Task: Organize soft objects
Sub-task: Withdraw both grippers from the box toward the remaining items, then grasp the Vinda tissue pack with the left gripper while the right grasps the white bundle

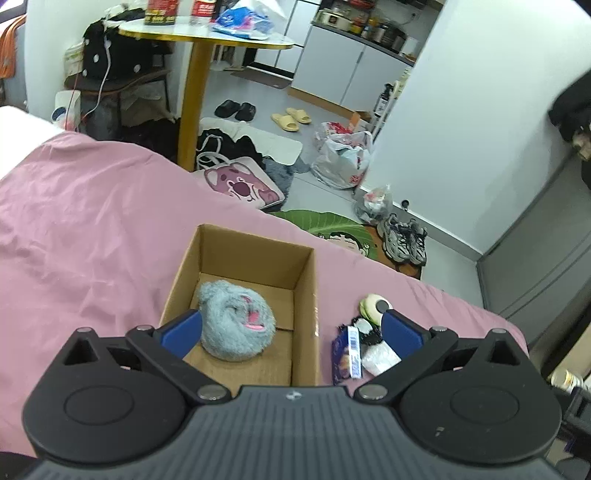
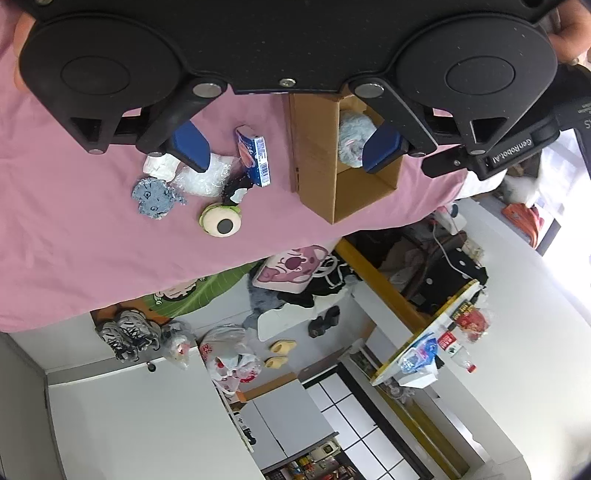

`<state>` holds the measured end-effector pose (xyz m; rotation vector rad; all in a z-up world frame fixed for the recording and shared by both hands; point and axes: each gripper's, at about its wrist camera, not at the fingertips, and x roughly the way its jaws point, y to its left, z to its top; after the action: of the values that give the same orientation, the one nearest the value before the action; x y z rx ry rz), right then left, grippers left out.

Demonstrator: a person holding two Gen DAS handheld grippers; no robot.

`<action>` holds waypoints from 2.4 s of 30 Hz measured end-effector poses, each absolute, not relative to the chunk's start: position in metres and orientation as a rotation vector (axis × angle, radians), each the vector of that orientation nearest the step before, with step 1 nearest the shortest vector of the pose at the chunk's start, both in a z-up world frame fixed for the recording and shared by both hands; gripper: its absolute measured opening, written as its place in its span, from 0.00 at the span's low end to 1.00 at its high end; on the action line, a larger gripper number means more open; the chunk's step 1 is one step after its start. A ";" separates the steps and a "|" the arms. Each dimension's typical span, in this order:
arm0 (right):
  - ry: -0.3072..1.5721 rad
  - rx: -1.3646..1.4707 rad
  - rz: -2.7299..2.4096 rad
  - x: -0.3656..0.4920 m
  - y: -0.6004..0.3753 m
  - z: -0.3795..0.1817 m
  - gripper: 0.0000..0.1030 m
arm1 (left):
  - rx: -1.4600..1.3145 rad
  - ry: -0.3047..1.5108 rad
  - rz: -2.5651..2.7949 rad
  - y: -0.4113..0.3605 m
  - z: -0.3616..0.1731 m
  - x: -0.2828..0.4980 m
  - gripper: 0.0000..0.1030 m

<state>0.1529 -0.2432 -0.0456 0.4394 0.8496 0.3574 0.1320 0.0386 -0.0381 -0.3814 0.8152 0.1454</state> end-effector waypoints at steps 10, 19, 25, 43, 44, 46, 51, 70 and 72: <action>0.823 0.399 0.362 0.138 -0.266 -0.032 0.97 | -0.333 0.760 0.115 0.011 -0.022 0.113 1.00; 0.820 0.397 0.335 0.132 -0.292 -0.028 0.98 | -0.315 0.755 0.082 -0.015 -0.016 0.103 1.00; 0.814 0.393 0.326 0.128 -0.305 -0.029 0.98 | -0.286 0.783 0.062 -0.034 -0.015 0.100 1.00; 0.863 0.403 0.278 0.126 -0.328 -0.049 0.99 | -0.290 0.890 0.103 -0.064 -0.029 0.101 0.99; 0.866 0.407 0.277 0.126 -0.330 -0.050 0.99 | -0.288 0.891 0.101 -0.066 -0.029 0.101 0.99; 0.869 0.420 0.279 0.127 -0.332 -0.053 0.99 | -0.281 0.892 0.099 -0.070 -0.031 0.102 0.99; 0.894 0.463 0.276 0.135 -0.337 -0.062 0.99 | -0.258 0.888 0.094 -0.079 -0.038 0.108 0.99; 1.010 0.653 0.255 0.183 -0.338 -0.114 0.76 | -0.266 0.894 0.123 -0.098 -0.089 0.156 0.72; 1.037 0.679 0.242 0.190 -0.338 -0.123 0.71 | -0.264 0.912 0.121 -0.101 -0.095 0.164 0.67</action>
<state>0.1898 -0.3382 -0.1232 0.6792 1.0371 0.2420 0.1636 -0.1007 -0.0954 -0.2639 0.9125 0.1209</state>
